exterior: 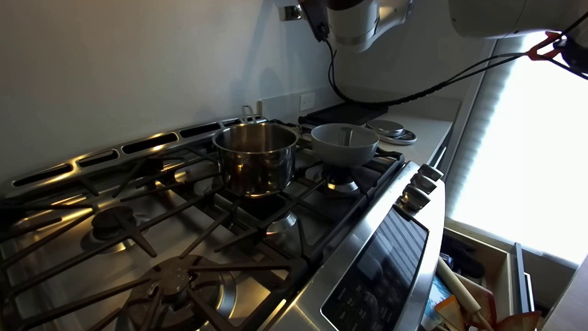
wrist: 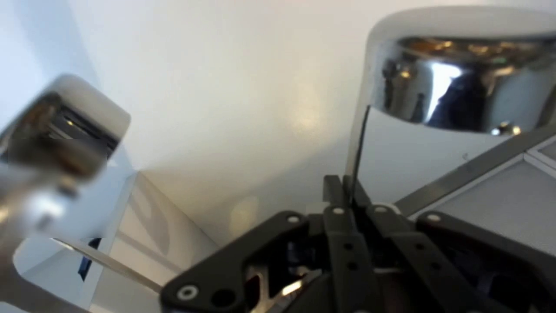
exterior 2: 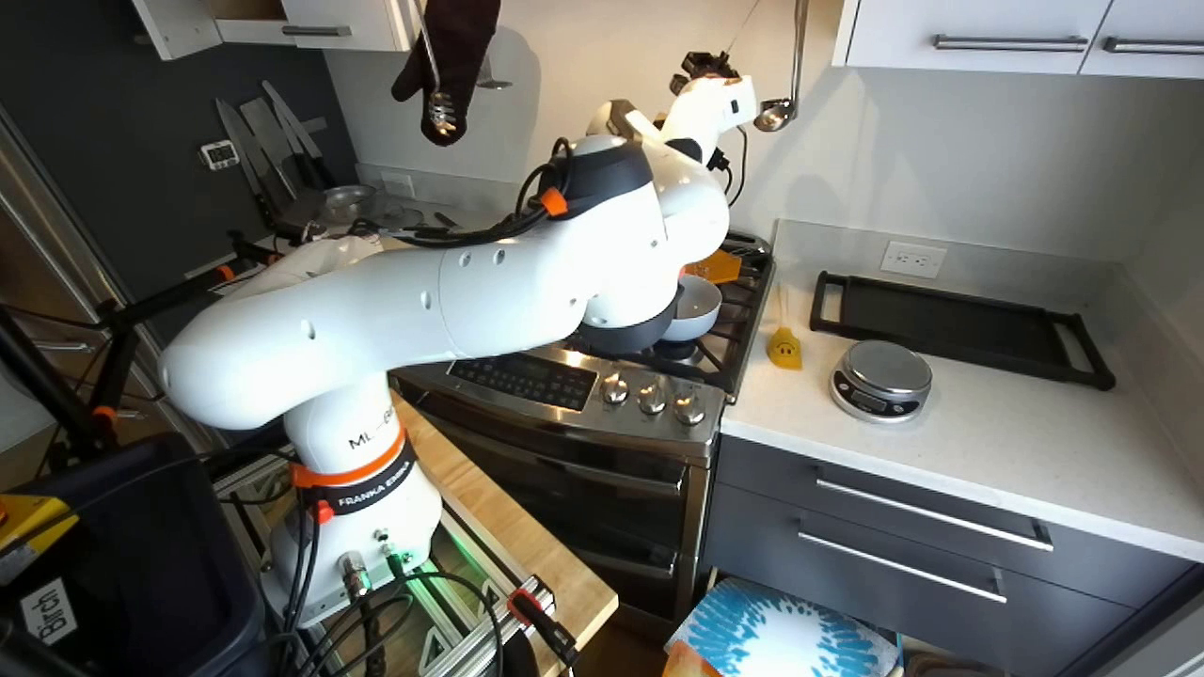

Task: Unhang one silver ladle and put it in the silver pot

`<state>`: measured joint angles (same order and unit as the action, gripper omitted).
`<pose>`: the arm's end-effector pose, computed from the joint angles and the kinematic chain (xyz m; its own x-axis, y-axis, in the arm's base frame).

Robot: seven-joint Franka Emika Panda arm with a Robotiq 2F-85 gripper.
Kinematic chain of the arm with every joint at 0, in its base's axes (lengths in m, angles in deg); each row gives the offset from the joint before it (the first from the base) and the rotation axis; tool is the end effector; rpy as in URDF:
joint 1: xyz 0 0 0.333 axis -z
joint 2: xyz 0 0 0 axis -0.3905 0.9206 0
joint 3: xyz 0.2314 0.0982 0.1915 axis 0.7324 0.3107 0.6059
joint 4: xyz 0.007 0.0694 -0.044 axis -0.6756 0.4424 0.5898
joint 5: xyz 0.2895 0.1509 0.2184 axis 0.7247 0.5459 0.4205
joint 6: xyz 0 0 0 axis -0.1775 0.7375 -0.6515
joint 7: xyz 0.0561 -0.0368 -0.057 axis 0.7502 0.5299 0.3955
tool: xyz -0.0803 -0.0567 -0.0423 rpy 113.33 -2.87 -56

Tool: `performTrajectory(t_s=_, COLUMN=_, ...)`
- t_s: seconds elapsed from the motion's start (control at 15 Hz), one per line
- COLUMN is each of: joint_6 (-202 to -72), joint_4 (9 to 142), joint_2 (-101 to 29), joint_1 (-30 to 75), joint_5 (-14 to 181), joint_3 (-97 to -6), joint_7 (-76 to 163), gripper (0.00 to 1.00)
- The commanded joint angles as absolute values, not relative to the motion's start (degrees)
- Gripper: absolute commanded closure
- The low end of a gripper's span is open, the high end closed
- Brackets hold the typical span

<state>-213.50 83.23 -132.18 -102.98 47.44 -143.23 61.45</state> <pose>0.6788 -0.0095 0.4404 -0.0166 -0.5522 0.8336 0.4842 -0.7339 -0.4765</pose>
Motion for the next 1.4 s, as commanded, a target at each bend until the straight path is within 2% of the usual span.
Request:
performTrajectory(t_s=0.0, joint_6=-208.9, joint_4=86.7, joint_2=-124.8, joint_1=-100.8, joint_5=55.9, joint_3=-147.1, joint_7=64.2, gripper=0.99)
performTrajectory(t_s=0.73, joint_6=-200.8, joint_4=93.2, joint_2=-105.3, joint_1=-100.6, joint_5=67.8, joint_3=-154.7, joint_7=69.4, gripper=0.99)
performTrajectory(t_s=1.13, joint_6=-201.5, joint_4=99.6, joint_2=-101.0, joint_1=-98.2, joint_5=66.5, joint_3=-151.2, joint_7=69.4, gripper=0.99)
performTrajectory(t_s=1.33, joint_6=-201.2, joint_4=99.5, joint_2=-100.1, joint_1=-100.4, joint_5=67.8, joint_3=-151.0, joint_7=68.7, gripper=0.99)
